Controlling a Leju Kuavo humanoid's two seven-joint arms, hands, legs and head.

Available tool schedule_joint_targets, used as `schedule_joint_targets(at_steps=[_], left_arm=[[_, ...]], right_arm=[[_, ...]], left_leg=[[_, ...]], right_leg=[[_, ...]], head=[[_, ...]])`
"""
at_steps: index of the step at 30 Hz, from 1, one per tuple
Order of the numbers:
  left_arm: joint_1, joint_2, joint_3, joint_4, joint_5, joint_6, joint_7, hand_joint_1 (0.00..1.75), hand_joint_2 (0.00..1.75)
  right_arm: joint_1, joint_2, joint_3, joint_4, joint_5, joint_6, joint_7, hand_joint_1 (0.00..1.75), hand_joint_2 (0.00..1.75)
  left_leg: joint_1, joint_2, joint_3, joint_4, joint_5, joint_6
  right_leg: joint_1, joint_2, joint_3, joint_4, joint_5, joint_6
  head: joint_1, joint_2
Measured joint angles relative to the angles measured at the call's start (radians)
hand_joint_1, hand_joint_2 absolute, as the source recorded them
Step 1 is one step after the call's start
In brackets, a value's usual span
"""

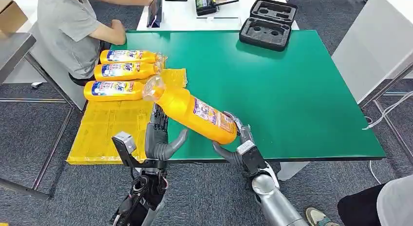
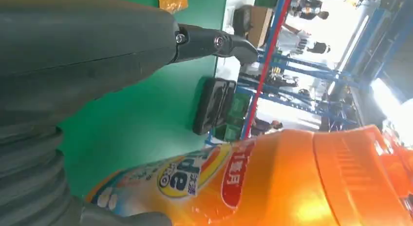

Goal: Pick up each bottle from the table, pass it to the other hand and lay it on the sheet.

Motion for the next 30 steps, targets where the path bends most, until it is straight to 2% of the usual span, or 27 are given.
schedule_joint_targets(at_steps=[30], left_arm=[[-0.009,-0.005,-0.025,0.041,0.033,-0.069,0.000,0.00,1.75]], right_arm=[[-0.011,0.024,0.045,0.060,0.011,0.022,0.000,1.75,1.75]], left_leg=[[0.000,0.000,0.000,0.000,0.000,0.000]], right_leg=[[0.000,0.000,0.000,0.000,0.000,0.000]], head=[[0.000,0.000]])
